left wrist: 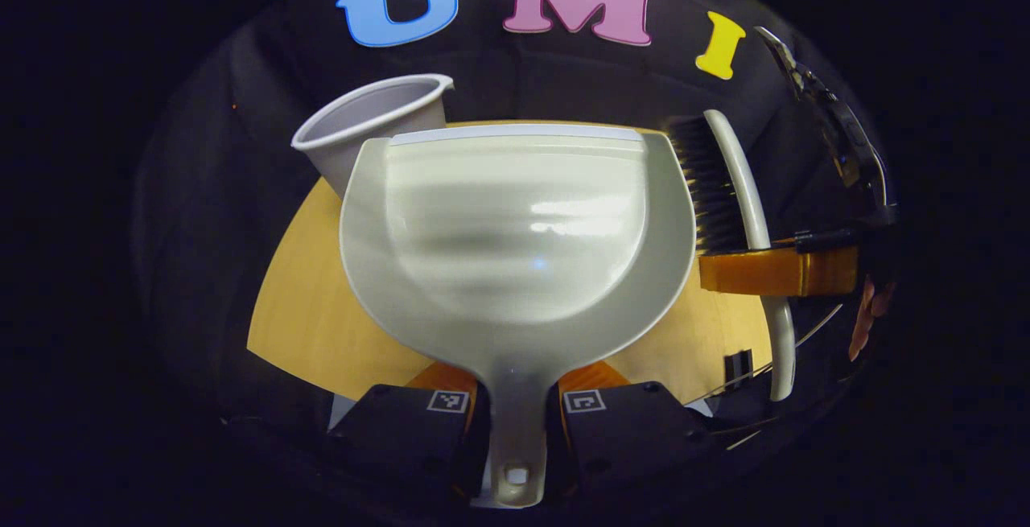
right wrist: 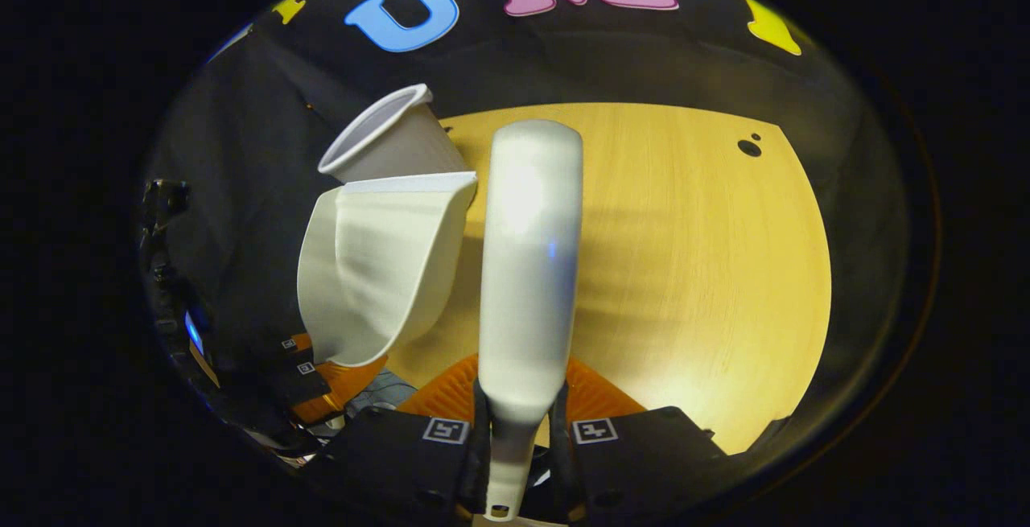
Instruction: Pick up the small broom and dustpan from the desktop, sweep the trash into the dustpan with the broom, and then empty the trash into the garbage bin.
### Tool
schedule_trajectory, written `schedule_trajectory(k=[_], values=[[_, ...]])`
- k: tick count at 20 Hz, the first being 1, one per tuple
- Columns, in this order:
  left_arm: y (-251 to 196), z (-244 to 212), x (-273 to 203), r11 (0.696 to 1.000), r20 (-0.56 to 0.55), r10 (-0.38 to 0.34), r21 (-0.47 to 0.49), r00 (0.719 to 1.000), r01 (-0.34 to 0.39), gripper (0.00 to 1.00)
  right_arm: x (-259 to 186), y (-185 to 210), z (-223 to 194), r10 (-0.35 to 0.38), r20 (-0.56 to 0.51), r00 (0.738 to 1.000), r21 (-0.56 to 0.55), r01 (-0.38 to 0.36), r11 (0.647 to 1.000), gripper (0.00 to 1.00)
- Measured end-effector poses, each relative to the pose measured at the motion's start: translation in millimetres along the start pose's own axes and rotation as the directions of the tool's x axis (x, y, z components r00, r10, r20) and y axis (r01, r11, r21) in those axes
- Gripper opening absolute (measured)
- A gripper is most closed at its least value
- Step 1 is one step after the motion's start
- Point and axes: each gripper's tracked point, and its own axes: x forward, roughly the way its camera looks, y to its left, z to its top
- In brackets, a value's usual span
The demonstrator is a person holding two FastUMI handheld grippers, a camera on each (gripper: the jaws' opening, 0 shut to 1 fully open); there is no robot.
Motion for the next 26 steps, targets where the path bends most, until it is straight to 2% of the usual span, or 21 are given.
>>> schedule_trajectory(k=[2, 3, 6, 7, 8, 11, 13, 17, 19, 20, 26], values=[[-2, -4, 0, 0.999, -0.101, -0.026, -0.033, 0.995, 0.023, 0.27, 22, -12, -15, -0.031, -0.076, 0.997, 0.044, 0.034, 0.998, 0.29], [-1, -2, -4, 0.998, -0.143, -0.036, -0.054, 0.989, 0.029, 0.27, 32, -16, -21, -0.042, -0.103, 0.994, 0.073, 0.05, 0.996, 0.32], [9, 3, -16, 0.996, -0.228, -0.034, -0.086, 0.973, 0.014, 0.27, 56, -42, -42, -0.113, -0.194, 0.974, 0.094, 0.133, 0.987, 0.33], [7, 7, -16, 0.995, -0.244, -0.043, -0.097, 0.969, 0.019, 0.27, 65, -49, -48, -0.132, -0.216, 0.968, 0.091, 0.154, 0.984, 0.29], [4, 12, -18, 0.994, -0.258, -0.053, -0.105, 0.965, 0.027, 0.27, 70, -53, -52, -0.143, -0.24, 0.96, 0.089, 0.169, 0.982, 0.33], [0, 25, -24, 0.998, -0.28, -0.043, -0.065, 0.959, 0.026, 0.27, 88, -65, -61, -0.173, -0.28, 0.944, 0.097, 0.207, 0.974, 0.35], [-3, 28, -24, 0.999, -0.299, -0.033, -0.051, 0.954, 0.019, 0.27, 96, -71, -68, -0.194, -0.301, 0.934, 0.088, 0.23, 0.969, 0.3], [-1, 34, -20, 0.999, -0.326, -0.024, -0.049, 0.945, 0.008, 0.27, 105, -87, -81, -0.245, -0.328, 0.912, 0.057, 0.278, 0.959, 0.36], [-5, 34, -16, 1.0, -0.336, -0.007, -0.027, 0.942, -0.003, 0.27, 109, -93, -91, -0.254, -0.348, 0.902, 0.067, 0.295, 0.953, 0.3], [-9, 34, -13, 1.0, -0.341, -0.008, -0.021, 0.94, 0.001, 0.27, 110, -93, -93, -0.257, -0.353, 0.9, 0.071, 0.3, 0.951, 0.33], [-14, 30, -11, 0.999, -0.387, -0.036, -0.03, 0.921, 0.026, 0.27, 115, -100, -95, -0.267, -0.362, 0.893, 0.072, 0.312, 0.947, 0.33]])
